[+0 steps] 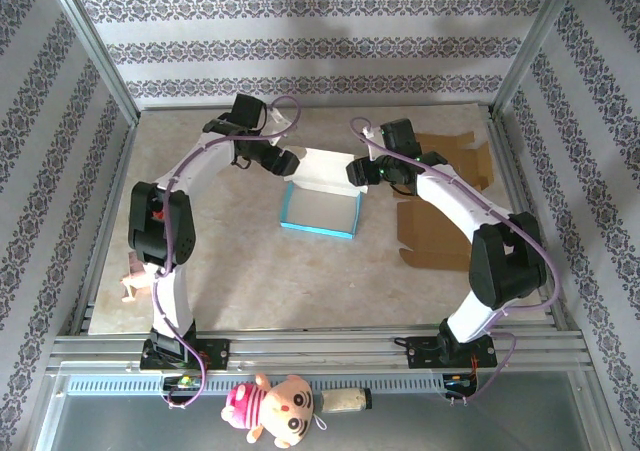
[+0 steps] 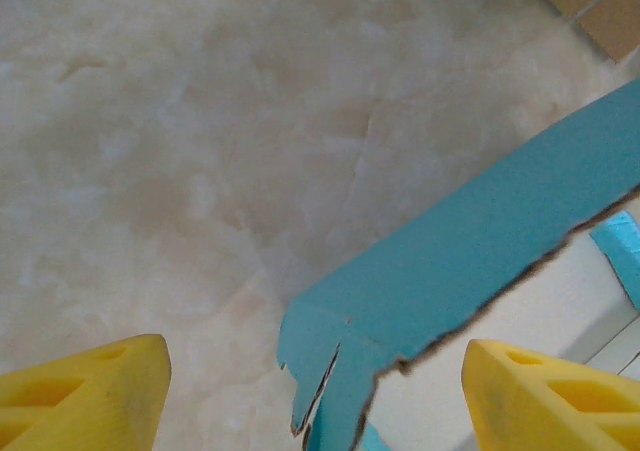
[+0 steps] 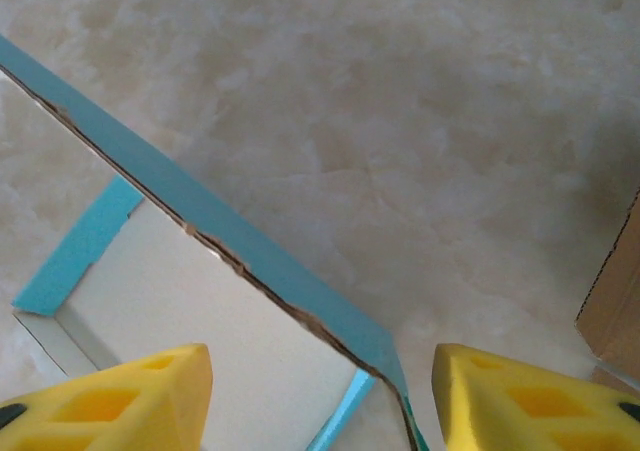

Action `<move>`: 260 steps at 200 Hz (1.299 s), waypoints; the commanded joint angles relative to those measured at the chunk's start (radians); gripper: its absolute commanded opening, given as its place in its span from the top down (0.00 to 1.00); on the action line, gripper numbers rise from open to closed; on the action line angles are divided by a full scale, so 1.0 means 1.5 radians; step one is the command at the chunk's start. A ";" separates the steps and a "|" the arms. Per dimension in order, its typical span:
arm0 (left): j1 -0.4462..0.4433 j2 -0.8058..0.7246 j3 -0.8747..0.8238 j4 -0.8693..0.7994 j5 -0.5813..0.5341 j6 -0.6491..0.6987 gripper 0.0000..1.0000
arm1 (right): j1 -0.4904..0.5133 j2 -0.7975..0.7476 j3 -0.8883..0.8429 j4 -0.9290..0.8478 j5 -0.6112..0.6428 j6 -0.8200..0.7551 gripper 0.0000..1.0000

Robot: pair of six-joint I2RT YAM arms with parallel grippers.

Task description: Fold the paper box

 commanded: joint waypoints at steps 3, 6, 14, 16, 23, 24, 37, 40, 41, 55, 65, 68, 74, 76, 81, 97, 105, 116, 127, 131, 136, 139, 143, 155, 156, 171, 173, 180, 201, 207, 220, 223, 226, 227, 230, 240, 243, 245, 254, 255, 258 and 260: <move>0.005 0.011 0.024 -0.050 0.028 0.016 0.27 | 0.003 0.001 0.009 -0.014 -0.005 0.002 0.46; 0.005 0.012 0.026 -0.051 0.030 0.016 0.28 | 0.003 0.001 0.008 -0.015 -0.003 0.002 0.46; 0.004 0.015 0.031 -0.055 0.033 0.015 0.30 | 0.003 0.001 0.008 -0.018 0.000 0.003 0.48; 0.004 0.016 0.032 -0.056 0.034 0.015 0.30 | 0.003 0.001 0.008 -0.020 0.001 0.002 0.49; 0.004 0.019 0.036 -0.059 0.038 0.015 0.32 | 0.003 0.001 0.008 -0.023 0.003 0.003 0.50; 0.003 0.019 0.036 -0.059 0.038 0.014 0.33 | 0.003 0.001 0.008 -0.023 0.004 0.003 0.50; 0.002 0.022 0.040 -0.061 0.038 0.013 0.36 | 0.003 0.001 0.007 -0.026 0.009 0.006 0.51; 0.001 0.022 0.041 -0.061 0.038 0.012 0.37 | 0.003 0.001 0.007 -0.026 0.010 0.006 0.51; 0.001 0.023 0.041 -0.061 0.038 0.012 0.38 | 0.003 0.001 0.007 -0.027 0.010 0.006 0.51; 0.000 0.026 0.046 -0.066 0.038 0.011 0.42 | 0.003 0.003 0.007 -0.031 0.015 0.012 0.53; -0.001 0.028 0.048 -0.069 0.037 0.009 0.46 | 0.003 0.003 0.007 -0.033 0.017 0.016 0.53; -0.001 0.028 0.048 -0.070 0.035 0.007 0.47 | 0.003 0.003 0.007 -0.033 0.018 0.017 0.54; -0.002 0.028 0.048 -0.070 0.035 0.007 0.50 | 0.003 0.003 0.006 -0.033 0.020 0.021 0.55; -0.002 0.028 0.048 -0.071 0.035 0.005 0.51 | 0.003 0.002 0.006 -0.034 0.019 0.022 0.55; -0.002 0.028 0.047 -0.071 0.034 0.003 0.54 | 0.003 0.003 0.007 -0.034 0.021 0.026 0.56; -0.006 0.026 0.044 -0.073 0.029 -0.009 0.61 | 0.004 0.002 0.005 -0.035 0.020 0.038 0.59; -0.009 0.025 0.043 -0.075 0.022 -0.018 0.65 | 0.005 0.003 0.005 -0.036 0.021 0.046 0.61; -0.014 0.022 0.040 -0.074 0.019 -0.029 0.67 | 0.006 0.003 0.005 -0.036 0.021 0.056 0.63; -0.017 0.020 0.033 -0.068 0.015 -0.051 0.70 | 0.009 0.004 0.004 -0.036 0.022 0.066 0.65; -0.019 0.020 0.032 -0.066 0.014 -0.060 0.72 | 0.010 0.005 0.006 -0.036 0.022 0.070 0.66; -0.020 0.020 0.030 -0.066 0.013 -0.069 0.73 | 0.011 0.006 0.006 -0.037 0.022 0.074 0.67; -0.021 0.020 0.029 -0.066 0.012 -0.075 0.74 | 0.012 0.006 0.006 -0.038 0.023 0.076 0.68; -0.022 0.019 0.027 -0.064 0.011 -0.081 0.75 | 0.013 0.007 0.006 -0.038 0.023 0.080 0.68; -0.026 0.014 0.015 -0.054 0.007 -0.104 0.78 | 0.017 0.008 0.005 -0.038 0.025 0.088 0.70; -0.026 0.014 0.014 -0.053 0.007 -0.106 0.78 | 0.018 0.009 0.005 -0.038 0.025 0.089 0.70; -0.032 0.006 -0.003 -0.038 -0.009 -0.140 0.82 | 0.022 0.009 0.003 -0.038 0.031 0.099 0.73; -0.033 0.005 -0.005 -0.036 -0.012 -0.144 0.83 | 0.022 0.009 0.003 -0.038 0.032 0.100 0.74; -0.036 0.000 -0.013 -0.029 -0.025 -0.157 0.85 | 0.023 0.009 0.003 -0.038 0.033 0.106 0.75; -0.042 -0.016 -0.043 -0.004 -0.037 -0.204 0.88 | 0.025 0.011 0.000 -0.033 0.033 0.124 0.77; -0.043 -0.022 -0.053 0.008 -0.033 -0.215 0.89 | 0.027 0.010 -0.001 -0.031 0.033 0.128 0.78; -0.048 -0.039 -0.083 0.040 -0.034 -0.244 0.90 | 0.030 0.008 -0.004 -0.028 0.034 0.134 0.77; -0.049 -0.042 -0.089 0.048 -0.033 -0.250 0.90 | 0.031 0.008 -0.004 -0.027 0.034 0.135 0.78; -0.051 -0.046 -0.095 0.054 -0.034 -0.254 0.90 | 0.032 0.007 -0.005 -0.026 0.034 0.135 0.78; -0.051 -0.047 -0.098 0.055 -0.034 -0.256 0.90 | 0.033 0.007 -0.005 -0.026 0.034 0.136 0.78; -0.052 -0.049 -0.102 0.060 -0.035 -0.260 0.90 | 0.033 0.006 -0.005 -0.025 0.035 0.137 0.78; -0.056 -0.058 -0.116 0.073 -0.040 -0.278 0.91 | 0.036 0.004 -0.005 -0.025 0.036 0.141 0.78; -0.056 -0.060 -0.120 0.077 -0.040 -0.282 0.90 | 0.035 0.003 -0.005 -0.025 0.038 0.143 0.78; -0.057 -0.062 -0.123 0.079 -0.040 -0.284 0.90 | 0.036 0.004 -0.005 -0.024 0.038 0.145 0.78; -0.062 -0.068 -0.135 0.088 -0.038 -0.294 0.91 | 0.037 0.001 -0.009 -0.020 0.041 0.155 0.79; -0.062 -0.068 -0.136 0.089 -0.038 -0.295 0.91 | 0.037 0.000 -0.009 -0.020 0.041 0.157 0.79; -0.063 -0.069 -0.141 0.092 -0.039 -0.298 0.91 | 0.037 0.000 -0.010 -0.017 0.042 0.160 0.79; -0.064 -0.071 -0.143 0.094 -0.041 -0.300 0.91 | 0.039 -0.001 -0.012 -0.015 0.041 0.162 0.79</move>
